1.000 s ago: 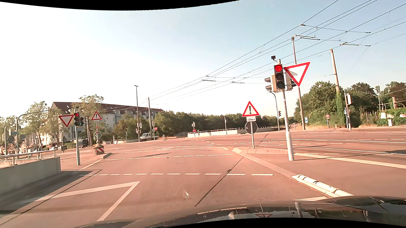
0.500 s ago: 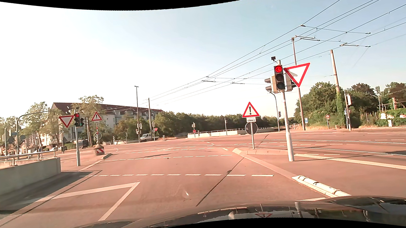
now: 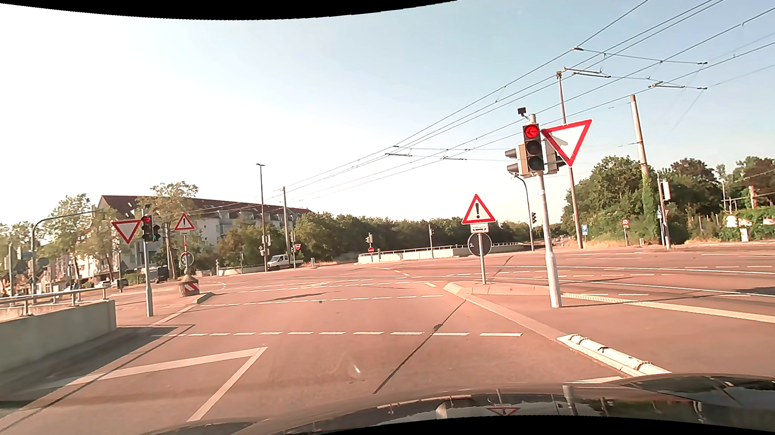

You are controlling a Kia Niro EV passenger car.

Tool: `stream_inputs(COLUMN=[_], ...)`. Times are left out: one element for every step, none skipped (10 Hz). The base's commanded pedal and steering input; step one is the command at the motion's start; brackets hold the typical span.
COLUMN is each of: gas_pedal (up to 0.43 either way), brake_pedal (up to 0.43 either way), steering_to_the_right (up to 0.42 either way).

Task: Follow the waypoints while adhering to traffic rules and regulations

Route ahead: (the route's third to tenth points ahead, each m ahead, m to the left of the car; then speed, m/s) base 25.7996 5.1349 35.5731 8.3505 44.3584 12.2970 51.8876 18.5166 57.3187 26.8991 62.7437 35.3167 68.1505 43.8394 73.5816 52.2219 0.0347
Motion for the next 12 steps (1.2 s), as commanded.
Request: stream_inputs(gas_pedal=[0.0, 0.0, 0.0, 0.0, 0.0, 0.0, 0.0, 0.0, 0.0, 0.0, 0.0, 0.0], brake_pedal=[0.22, 0.226, 0.226, 0.226, 0.226, 0.226, 0.226, 0.226, 0.226, 0.226, 0.226, 0.226], steering_to_the_right=[-0.077, -0.077, -0.077, -0.078, -0.078, -0.078, -0.079, -0.079, -0.079, -0.079, -0.079, -0.079])
